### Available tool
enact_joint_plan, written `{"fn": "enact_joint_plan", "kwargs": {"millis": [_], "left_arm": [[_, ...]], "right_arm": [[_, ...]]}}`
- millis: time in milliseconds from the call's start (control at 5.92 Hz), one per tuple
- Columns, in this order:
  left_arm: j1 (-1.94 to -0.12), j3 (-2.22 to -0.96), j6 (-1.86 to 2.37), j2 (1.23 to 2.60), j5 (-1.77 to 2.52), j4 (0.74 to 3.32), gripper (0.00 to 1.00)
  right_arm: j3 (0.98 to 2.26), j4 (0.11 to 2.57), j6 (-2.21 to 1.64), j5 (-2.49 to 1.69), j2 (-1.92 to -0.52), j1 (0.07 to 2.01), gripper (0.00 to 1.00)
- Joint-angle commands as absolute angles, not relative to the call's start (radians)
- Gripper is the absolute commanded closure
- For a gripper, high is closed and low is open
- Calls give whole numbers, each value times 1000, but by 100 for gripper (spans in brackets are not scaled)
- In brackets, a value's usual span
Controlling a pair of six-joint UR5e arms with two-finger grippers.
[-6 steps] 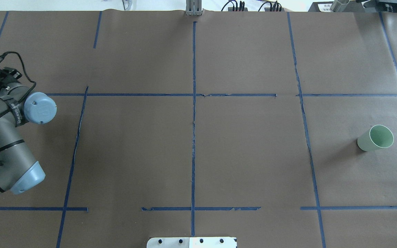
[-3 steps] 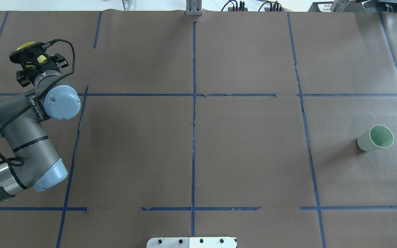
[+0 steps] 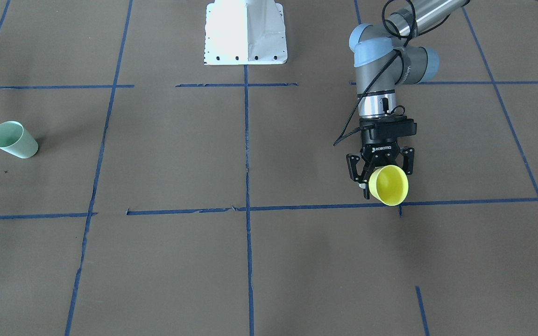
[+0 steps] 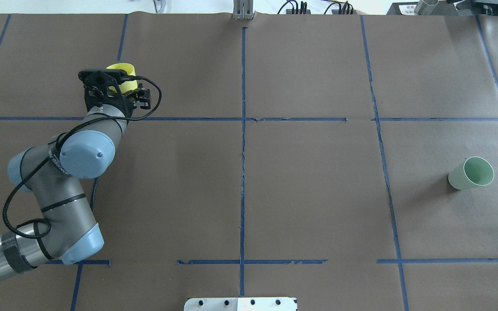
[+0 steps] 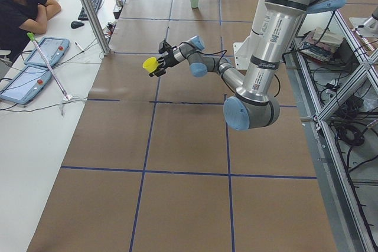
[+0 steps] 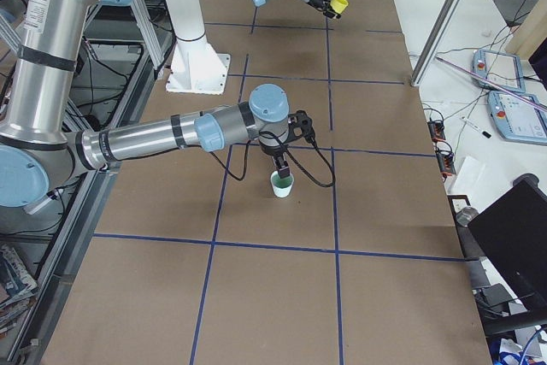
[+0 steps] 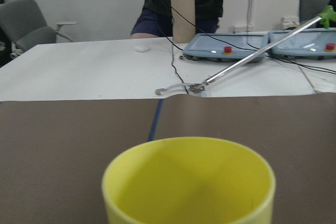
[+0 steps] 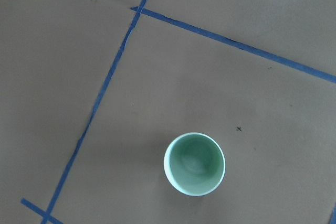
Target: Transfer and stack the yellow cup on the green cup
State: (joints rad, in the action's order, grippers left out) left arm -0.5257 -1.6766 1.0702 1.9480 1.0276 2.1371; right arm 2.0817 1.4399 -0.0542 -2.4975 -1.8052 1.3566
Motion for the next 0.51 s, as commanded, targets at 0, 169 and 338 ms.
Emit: {"fn": "enact_joint_plan", "kwargs": {"millis": [0,169,338], "left_arm": [[-387,-1669,923,1985,1048,2256,81],[-368,-1642,910,1991,1049,2313,81],[-339,-1617,896,1991,1049,2454,81]], "right_arm": [[2083,1439,-307,-2485,-1664,1283,0],[2083,1440,-402,-2433,-1584,1241,0],[2083,1440,-551,-2369,-1492,1153,0]]}}
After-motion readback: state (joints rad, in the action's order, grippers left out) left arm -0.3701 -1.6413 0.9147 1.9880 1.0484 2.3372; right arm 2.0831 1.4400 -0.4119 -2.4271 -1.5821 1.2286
